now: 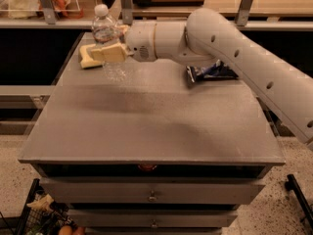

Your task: Pick water bottle

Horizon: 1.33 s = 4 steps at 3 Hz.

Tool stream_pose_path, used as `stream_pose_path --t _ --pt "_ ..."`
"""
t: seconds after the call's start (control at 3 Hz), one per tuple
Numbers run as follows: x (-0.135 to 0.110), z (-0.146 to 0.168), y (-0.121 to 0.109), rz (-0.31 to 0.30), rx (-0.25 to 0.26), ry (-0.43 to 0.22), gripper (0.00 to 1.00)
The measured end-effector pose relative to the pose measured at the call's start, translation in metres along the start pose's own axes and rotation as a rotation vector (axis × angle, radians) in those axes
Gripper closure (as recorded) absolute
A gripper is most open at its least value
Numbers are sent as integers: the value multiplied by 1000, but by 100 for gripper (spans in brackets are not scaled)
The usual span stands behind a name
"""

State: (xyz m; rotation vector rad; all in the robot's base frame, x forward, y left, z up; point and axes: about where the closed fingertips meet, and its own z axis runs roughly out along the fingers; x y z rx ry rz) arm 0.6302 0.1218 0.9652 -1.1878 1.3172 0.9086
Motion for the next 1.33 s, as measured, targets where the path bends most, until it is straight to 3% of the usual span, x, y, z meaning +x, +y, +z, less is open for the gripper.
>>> stream_pose_path --t 0.33,1.0,1.33 --pt "-19 -5 -2 -27 -20 -9 100" --pt "-21 0 5 -21 -81 6 100" --pt "-21 0 5 -21 -81 6 100"
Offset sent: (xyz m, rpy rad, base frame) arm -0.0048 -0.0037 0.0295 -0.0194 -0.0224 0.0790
